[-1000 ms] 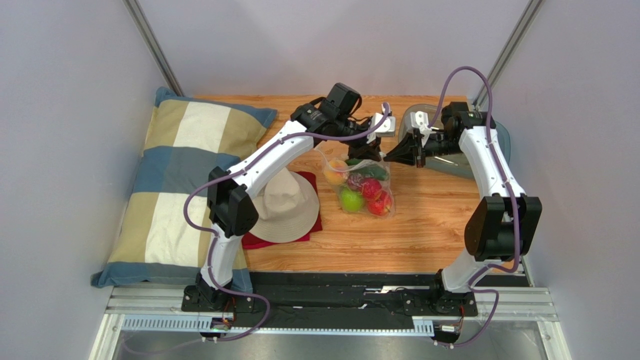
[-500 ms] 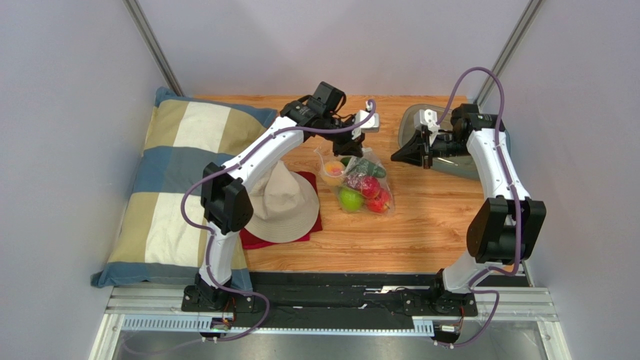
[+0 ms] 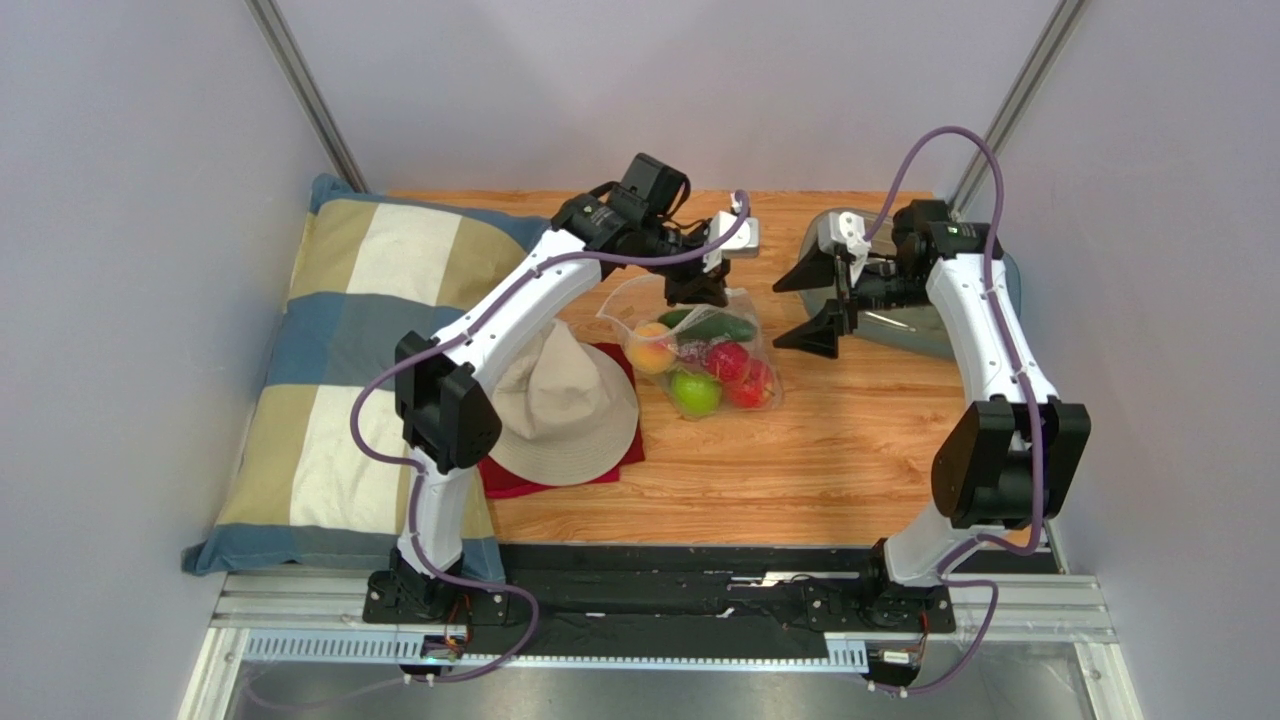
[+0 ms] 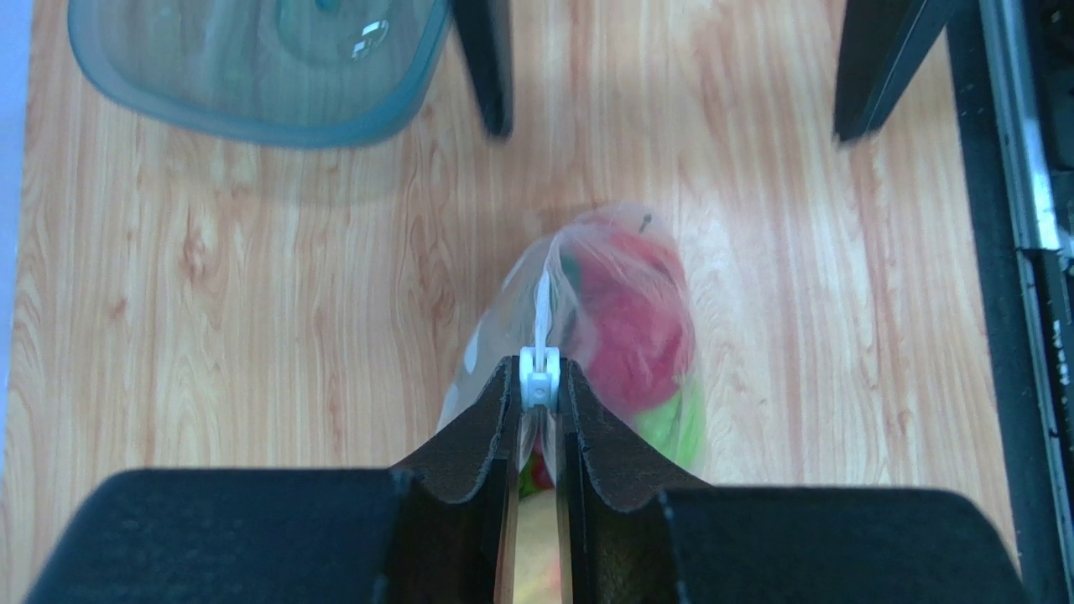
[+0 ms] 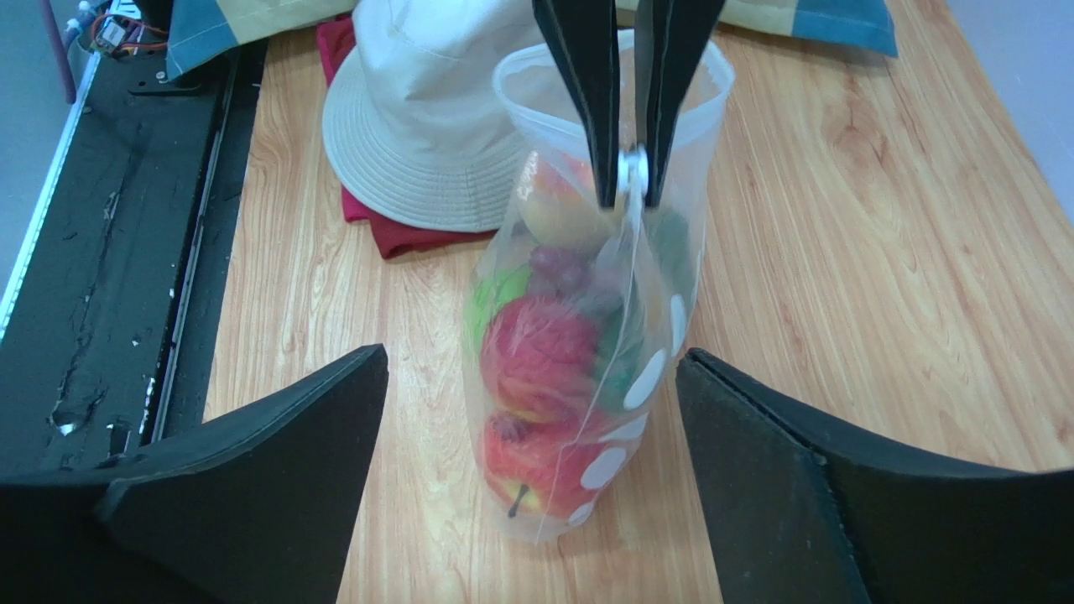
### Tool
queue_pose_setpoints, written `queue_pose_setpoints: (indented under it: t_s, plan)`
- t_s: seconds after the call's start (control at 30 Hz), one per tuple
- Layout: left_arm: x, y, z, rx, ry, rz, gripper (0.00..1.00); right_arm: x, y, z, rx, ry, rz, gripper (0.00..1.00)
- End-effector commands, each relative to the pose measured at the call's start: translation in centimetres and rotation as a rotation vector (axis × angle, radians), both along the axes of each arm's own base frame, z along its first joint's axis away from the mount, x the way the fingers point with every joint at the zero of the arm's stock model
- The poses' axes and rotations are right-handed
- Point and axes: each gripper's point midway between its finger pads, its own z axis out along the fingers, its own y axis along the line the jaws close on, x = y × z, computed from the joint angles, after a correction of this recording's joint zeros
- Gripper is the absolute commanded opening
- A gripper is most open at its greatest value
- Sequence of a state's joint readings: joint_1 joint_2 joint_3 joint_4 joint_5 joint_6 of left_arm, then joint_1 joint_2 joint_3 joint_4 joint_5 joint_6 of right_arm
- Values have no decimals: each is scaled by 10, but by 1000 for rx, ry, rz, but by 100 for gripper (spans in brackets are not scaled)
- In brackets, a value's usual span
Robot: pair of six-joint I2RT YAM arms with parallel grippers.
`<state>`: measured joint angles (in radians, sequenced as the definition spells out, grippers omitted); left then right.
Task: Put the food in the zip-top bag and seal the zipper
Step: Zip the zipper food storage bag at the center of the board.
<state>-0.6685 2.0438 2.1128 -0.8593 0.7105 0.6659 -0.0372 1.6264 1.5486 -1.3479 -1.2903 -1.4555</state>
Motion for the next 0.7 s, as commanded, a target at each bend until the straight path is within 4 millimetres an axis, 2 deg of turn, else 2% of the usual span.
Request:
queue_pose_setpoints:
  t_s: [0.0, 0.03, 0.07, 0.1, 0.27, 0.33, 0.4, 0.43, 0.53, 0.67]
  plan:
    - [-28, -22, 46, -93, -37, -77, 1, -25, 13, 16, 29, 119, 31, 89]
    - [-29, -25, 46, -94, -28, -74, 1, -24, 12, 14, 26, 122, 30, 87]
    - [-29, -28, 46, -96, -27, -75, 1, -28, 20, 14, 23, 124, 59, 84]
    - [-32, -31, 46, -96, -21, -81, 1, -28, 21, 13, 18, 124, 60, 76]
    - [-37, -39, 42, -86, -7, -77, 1, -26, 22, 9, 1, 128, 65, 50]
    - [-39, -40, 43, -87, -11, -79, 1, -24, 22, 8, -5, 127, 64, 49]
    - [-39, -41, 43, -88, -12, -81, 1, -23, 24, 7, -11, 123, 66, 41]
    - [-39, -42, 43, -86, -13, -80, 0, -23, 24, 7, -13, 122, 65, 35]
    - [-39, -41, 41, -80, -14, -77, 0, -20, 24, 6, -20, 114, 52, 0]
    - [-36, -34, 24, -33, -14, -54, 0, -23, 21, 5, -30, 94, 40, 0]
